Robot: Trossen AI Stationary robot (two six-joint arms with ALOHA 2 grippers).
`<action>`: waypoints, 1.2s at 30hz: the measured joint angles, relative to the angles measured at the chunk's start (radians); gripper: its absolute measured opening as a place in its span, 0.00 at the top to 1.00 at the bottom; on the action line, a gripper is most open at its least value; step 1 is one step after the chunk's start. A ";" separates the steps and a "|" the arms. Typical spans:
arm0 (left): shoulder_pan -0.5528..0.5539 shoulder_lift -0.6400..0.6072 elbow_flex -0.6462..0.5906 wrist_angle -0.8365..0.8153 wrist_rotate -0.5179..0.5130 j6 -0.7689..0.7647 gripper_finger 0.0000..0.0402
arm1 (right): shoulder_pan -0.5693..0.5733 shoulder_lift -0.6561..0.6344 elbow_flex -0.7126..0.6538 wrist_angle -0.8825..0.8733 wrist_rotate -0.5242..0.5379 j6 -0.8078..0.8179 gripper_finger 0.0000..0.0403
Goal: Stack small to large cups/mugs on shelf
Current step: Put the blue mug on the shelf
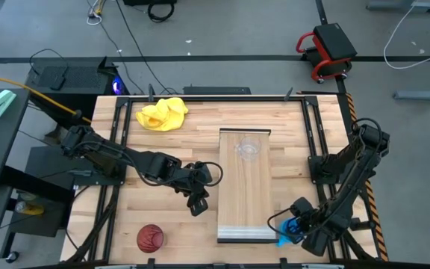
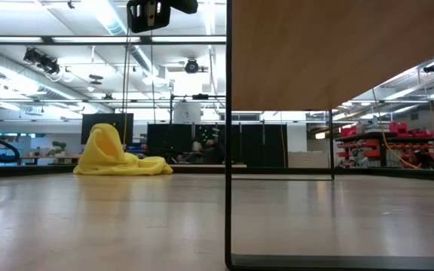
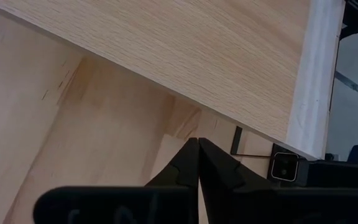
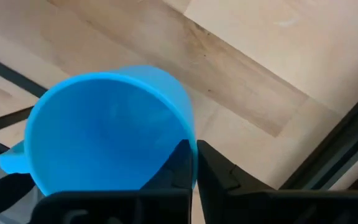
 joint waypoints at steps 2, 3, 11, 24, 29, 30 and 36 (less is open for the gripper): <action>0.000 0.000 0.000 0.000 0.000 0.000 0.97 | 0.000 0.000 0.000 0.001 -0.002 0.017 0.97; 0.000 0.000 0.000 0.000 0.000 0.000 0.97 | 0.000 0.000 0.000 0.001 -0.005 0.023 0.98; -0.002 0.000 0.000 -0.002 0.000 0.024 0.95 | -0.009 -0.016 0.060 -0.024 -0.015 0.051 0.99; -0.003 0.000 0.000 -0.146 0.000 0.084 0.98 | -0.042 -0.048 0.505 -0.530 -0.033 0.153 0.99; -0.003 0.000 0.000 -0.145 0.000 0.106 0.95 | -0.123 -0.058 0.571 -0.521 -0.016 0.143 0.99; -0.003 0.000 0.000 -0.146 0.000 0.113 0.95 | -0.138 -0.057 0.577 -0.518 -0.004 0.123 0.99; -0.003 0.000 0.000 -0.149 0.000 0.133 0.96 | -0.239 -0.056 0.586 -0.522 0.042 -0.021 0.99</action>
